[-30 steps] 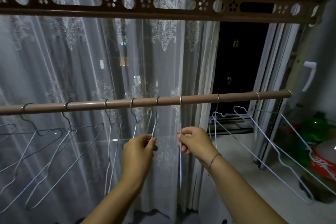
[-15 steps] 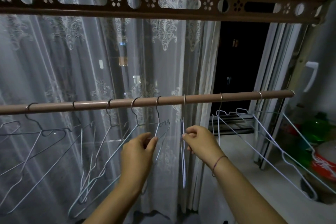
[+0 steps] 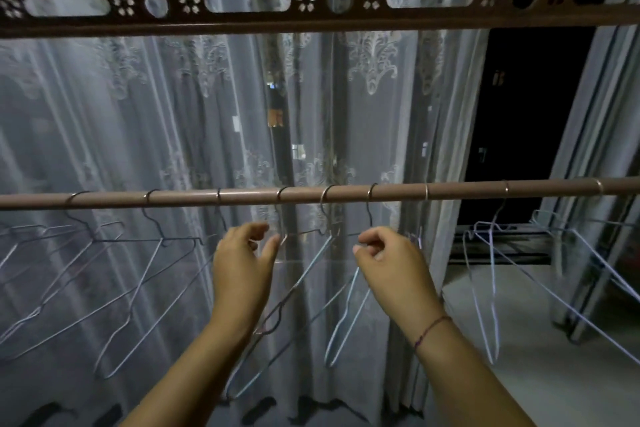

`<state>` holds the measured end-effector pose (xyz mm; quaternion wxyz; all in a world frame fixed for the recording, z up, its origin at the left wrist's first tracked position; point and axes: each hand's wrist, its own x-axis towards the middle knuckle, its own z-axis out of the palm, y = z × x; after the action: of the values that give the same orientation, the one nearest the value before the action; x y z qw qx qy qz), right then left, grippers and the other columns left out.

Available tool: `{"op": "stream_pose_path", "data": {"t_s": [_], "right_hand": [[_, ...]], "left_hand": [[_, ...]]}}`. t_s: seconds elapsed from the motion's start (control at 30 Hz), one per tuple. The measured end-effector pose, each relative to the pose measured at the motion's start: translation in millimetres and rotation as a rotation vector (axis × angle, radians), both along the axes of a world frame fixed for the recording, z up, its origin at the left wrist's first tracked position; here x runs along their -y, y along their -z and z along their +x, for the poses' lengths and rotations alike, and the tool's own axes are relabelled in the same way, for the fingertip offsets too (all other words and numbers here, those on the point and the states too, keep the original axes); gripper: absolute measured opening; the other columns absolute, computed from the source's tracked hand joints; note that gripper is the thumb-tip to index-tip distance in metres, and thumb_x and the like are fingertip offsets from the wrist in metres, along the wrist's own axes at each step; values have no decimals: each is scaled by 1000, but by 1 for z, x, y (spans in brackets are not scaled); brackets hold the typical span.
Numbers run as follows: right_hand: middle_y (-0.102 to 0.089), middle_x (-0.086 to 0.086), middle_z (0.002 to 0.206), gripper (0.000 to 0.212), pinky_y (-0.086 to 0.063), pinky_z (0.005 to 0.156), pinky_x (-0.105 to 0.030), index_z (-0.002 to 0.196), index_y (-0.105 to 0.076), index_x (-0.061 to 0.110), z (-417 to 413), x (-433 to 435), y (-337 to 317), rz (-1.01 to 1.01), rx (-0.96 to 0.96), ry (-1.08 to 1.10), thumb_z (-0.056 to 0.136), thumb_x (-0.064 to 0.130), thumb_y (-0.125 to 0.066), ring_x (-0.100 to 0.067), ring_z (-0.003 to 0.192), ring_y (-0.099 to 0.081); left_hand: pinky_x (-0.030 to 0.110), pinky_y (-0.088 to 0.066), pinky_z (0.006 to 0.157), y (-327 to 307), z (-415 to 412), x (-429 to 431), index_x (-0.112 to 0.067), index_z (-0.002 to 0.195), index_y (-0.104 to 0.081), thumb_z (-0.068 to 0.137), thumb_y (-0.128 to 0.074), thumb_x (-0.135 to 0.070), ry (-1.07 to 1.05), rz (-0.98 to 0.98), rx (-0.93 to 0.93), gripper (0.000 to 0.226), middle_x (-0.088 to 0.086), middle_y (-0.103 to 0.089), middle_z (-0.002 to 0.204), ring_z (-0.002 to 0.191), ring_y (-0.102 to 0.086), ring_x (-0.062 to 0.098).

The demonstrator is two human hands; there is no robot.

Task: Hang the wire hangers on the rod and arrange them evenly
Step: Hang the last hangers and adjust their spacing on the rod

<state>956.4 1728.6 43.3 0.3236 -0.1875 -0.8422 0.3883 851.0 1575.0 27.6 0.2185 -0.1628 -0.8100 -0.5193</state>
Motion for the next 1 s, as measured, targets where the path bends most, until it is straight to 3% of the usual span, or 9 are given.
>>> {"op": "stream_pose_path", "data": {"t_s": [0.1, 0.2, 0.27, 0.33, 0.4, 0.63, 0.83, 0.93, 1.0], "right_hand": [[-57, -2, 104, 17, -41, 70, -19, 98, -51, 19, -5, 4, 12, -17, 44, 35, 86, 25, -60, -14, 87, -54], [-55, -5, 112, 37, -42, 75, -26, 115, -43, 16, -5, 5, 20, -86, 75, 52, 85, 27, -61, -19, 93, -55], [-60, -1, 90, 45, -42, 64, -23, 125, -39, 15, -4, 6, 23, -140, 76, 36, 86, 25, -60, -14, 76, -56], [-54, 4, 69, 48, -35, 52, -15, 129, -38, 14, -5, 7, 23, -162, 84, 11, 87, 21, -59, -5, 62, -50], [-54, 4, 67, 49, -30, 48, -11, 132, -37, 15, -7, 7, 23, -173, 99, -4, 88, 18, -58, -2, 60, -49], [-54, 5, 69, 47, -36, 52, -15, 131, -38, 17, -12, 14, 18, -136, 56, 36, 88, 16, -57, -5, 64, -52], [-55, 4, 71, 18, -37, 52, -13, 106, -56, 16, -28, 43, 4, 10, 6, 73, 88, 18, -56, -6, 65, -53], [-63, -3, 81, 24, -55, 72, -33, 109, -55, 14, -42, 64, 4, -5, 84, 73, 87, 24, -57, -20, 78, -63], [-65, -9, 92, 29, -53, 77, -34, 109, -50, 14, -50, 78, 8, -3, 154, 110, 86, 27, -59, -26, 86, -63]], "left_hand": [[17, -44, 64, 4, -5, 4, -15, 104, -69, 82, -67, -31, 88, -53, 161, 27, -3, -68, 84, 77, -63, 8], [26, -53, 68, 9, -5, 3, -21, 92, -71, 83, -66, -30, 178, -81, 284, 13, -3, -72, 77, 73, -67, 11], [37, -57, 71, 11, -4, 2, -20, 85, -70, 85, -64, -23, 191, -44, 320, 7, 0, -72, 70, 64, -66, 14], [34, -55, 63, 12, -4, 2, -13, 86, -70, 89, -58, -17, 167, -12, 321, 14, 3, -72, 68, 56, -63, 17], [27, -47, 56, 12, -4, 4, -11, 90, -70, 92, -53, -17, 134, 19, 300, 18, 4, -72, 68, 53, -60, 16], [26, -42, 55, 12, -8, 22, -13, 89, -66, 95, -47, -18, 102, 131, 281, 20, 9, -72, 74, 54, -57, 18], [32, -50, 62, 11, -27, 45, -12, 87, -64, 97, -43, -14, 137, 207, 332, 23, 13, -69, 75, 60, -59, 18], [32, -50, 62, 12, -40, 54, -21, 79, -61, 97, -42, -14, 186, 216, 362, 27, 11, -68, 72, 60, -58, 18], [34, -48, 61, 13, -49, 58, -17, 84, -63, 97, -42, -13, 228, 232, 388, 25, 11, -67, 70, 58, -56, 19]]}}
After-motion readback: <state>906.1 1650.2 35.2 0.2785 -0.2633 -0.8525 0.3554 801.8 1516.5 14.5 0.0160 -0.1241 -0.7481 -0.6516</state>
